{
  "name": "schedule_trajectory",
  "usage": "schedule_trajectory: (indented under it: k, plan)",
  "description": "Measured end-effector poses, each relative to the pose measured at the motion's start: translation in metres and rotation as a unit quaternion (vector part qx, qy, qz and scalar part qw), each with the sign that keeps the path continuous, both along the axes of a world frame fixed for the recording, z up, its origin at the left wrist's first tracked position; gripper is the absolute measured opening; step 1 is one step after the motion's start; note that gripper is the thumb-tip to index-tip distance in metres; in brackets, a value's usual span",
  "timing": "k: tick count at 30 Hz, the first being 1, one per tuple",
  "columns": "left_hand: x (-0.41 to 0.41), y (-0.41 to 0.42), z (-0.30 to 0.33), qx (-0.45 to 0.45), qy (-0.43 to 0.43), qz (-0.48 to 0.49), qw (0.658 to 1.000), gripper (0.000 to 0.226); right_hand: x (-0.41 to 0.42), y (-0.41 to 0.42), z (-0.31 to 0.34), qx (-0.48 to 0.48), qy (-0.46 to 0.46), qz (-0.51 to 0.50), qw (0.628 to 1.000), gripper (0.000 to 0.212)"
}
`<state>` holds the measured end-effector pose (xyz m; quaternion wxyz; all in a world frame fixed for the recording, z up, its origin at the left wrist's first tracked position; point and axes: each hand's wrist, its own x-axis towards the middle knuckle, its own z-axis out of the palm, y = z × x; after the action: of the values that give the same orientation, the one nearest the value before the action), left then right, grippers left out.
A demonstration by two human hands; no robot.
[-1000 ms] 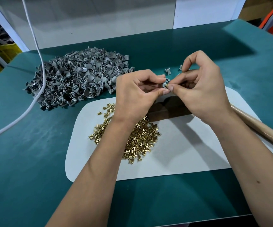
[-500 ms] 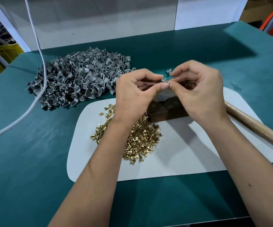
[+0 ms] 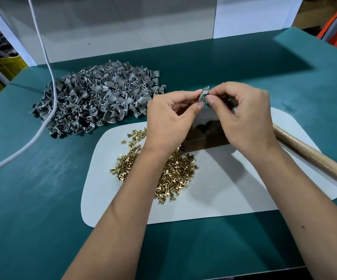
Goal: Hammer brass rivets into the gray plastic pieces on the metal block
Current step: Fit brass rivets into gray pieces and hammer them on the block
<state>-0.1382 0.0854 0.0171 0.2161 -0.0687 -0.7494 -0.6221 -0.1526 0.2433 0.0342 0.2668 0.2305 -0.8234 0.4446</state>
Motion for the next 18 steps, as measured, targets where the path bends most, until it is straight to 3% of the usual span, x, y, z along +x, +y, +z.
schedule_trajectory:
  k: [9,18]
  plan:
    - [0.002,0.008,0.001,-0.018,0.001,0.049,0.999,0.014,0.001,-0.002,0.000,0.050,0.040,-0.021,0.998,0.010]
    - [0.003,0.011,0.001,-0.025,0.011,0.058,0.998,0.017,0.000,-0.001,-0.002,0.079,0.063,-0.028,0.995,0.010]
